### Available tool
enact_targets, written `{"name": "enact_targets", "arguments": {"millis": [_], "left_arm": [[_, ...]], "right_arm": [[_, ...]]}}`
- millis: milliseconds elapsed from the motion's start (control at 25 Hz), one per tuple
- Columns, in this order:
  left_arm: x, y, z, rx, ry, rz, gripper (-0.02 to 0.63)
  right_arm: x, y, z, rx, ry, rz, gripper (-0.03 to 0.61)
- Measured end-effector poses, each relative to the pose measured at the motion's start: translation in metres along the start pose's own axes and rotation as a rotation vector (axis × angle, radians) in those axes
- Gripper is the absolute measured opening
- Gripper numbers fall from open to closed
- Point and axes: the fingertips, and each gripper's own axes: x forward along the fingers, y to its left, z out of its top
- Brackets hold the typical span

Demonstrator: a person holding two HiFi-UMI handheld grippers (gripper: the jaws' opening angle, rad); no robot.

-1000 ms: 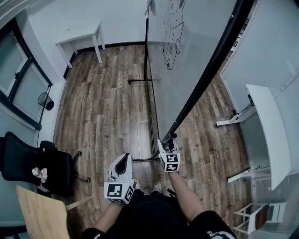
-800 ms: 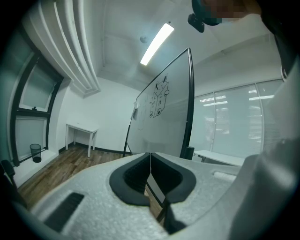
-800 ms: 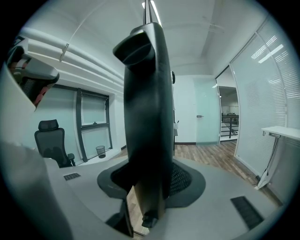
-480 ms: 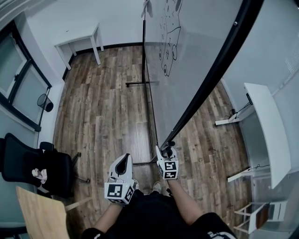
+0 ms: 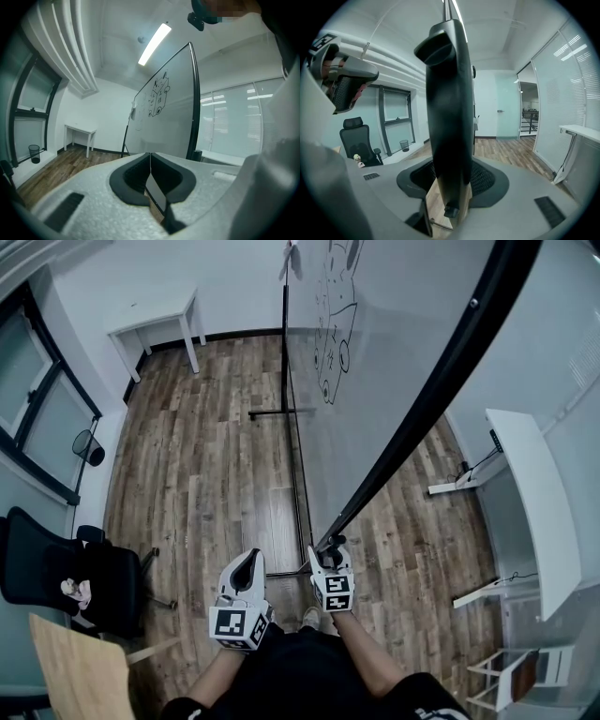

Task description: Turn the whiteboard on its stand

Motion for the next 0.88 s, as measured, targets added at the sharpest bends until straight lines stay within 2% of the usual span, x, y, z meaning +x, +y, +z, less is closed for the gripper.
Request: {"name": "enact_targets", "arguments": {"millis": [120, 280, 480, 760, 880], "left_arm": [[0.002, -0.002, 0.001, 0.008, -0.005, -0.003, 0.018], [0.003, -0.002, 0.000, 0.014, -0.005, 0.000, 0.018], [0.004, -0.003, 0.005, 0.015, -0.013, -0.013, 0.018], [-0.004, -0.007, 0.015, 0.016, -0.049, -0.009, 0.018], [-0.007, -0.014, 0.016, 0.021, -0.050, -0.021, 0.018]], "right_arm": [[-0.011, 0.003, -0.005, -0.020, 0.062, 0.025, 0.208], [-0.042, 0.006, -0.001, -0.003, 0.100, 0.046, 0.210], [-0.082, 0.012, 0.028, 0.023, 0.027, 0.048, 0.204], [-0.118, 0.026, 0.085, 0.104, -0.142, 0.066, 0.027], [-0.128, 0.030, 0.104, 0.114, -0.183, 0.071, 0.020]]}}
